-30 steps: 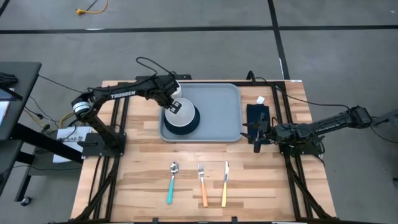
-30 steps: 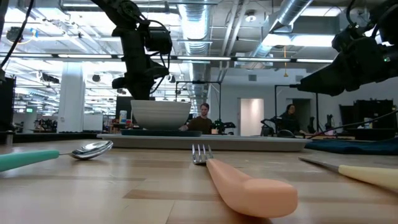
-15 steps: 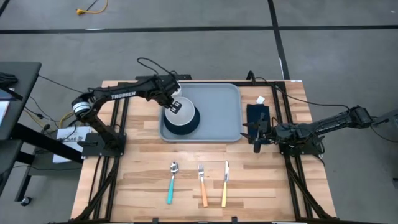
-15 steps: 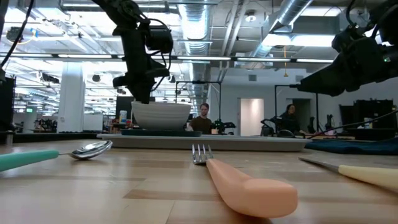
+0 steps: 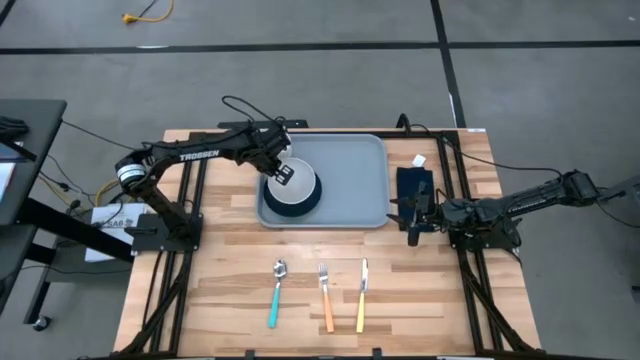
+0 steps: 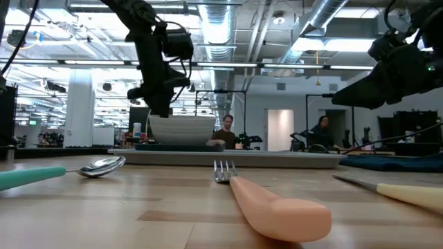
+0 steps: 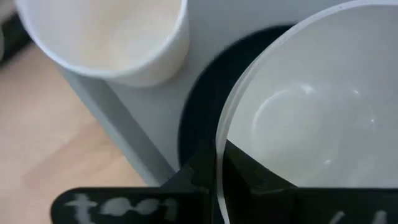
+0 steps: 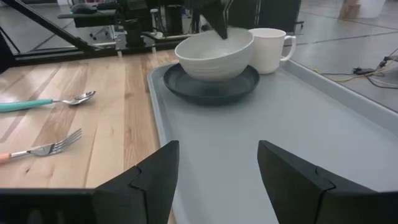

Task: Set up tray
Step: Put the white bowl on the black plate on the gray serving tray

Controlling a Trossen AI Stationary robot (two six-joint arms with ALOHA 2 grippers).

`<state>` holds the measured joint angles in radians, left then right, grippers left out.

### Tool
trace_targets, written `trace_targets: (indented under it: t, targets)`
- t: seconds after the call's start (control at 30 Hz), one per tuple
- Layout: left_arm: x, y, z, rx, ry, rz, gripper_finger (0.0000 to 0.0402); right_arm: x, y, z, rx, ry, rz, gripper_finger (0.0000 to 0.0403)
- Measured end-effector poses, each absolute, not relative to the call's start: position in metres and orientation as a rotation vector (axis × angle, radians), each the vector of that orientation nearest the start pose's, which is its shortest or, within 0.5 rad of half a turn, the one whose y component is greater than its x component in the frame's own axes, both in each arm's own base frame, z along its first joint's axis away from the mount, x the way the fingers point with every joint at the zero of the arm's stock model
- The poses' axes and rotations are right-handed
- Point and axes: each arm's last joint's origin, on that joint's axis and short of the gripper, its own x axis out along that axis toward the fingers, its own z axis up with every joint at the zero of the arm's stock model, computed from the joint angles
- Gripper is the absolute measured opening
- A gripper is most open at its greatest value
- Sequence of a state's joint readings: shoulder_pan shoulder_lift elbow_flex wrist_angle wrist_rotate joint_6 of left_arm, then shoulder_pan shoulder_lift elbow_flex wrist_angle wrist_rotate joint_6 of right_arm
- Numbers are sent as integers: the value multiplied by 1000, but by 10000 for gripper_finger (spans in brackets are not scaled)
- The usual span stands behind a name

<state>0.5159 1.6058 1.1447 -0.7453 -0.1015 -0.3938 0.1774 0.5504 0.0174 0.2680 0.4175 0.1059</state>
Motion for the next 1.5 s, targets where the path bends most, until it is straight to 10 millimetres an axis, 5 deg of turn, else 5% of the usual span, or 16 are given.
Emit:
trace_targets:
  t: [0.17,1.5]
  targets:
    - [265,154,209,-625,1085,747,0,127,11,144,28,241,-252,211]
    - [264,155,210,-595,1081,746,23,128,11,144,37,239,-252,211]
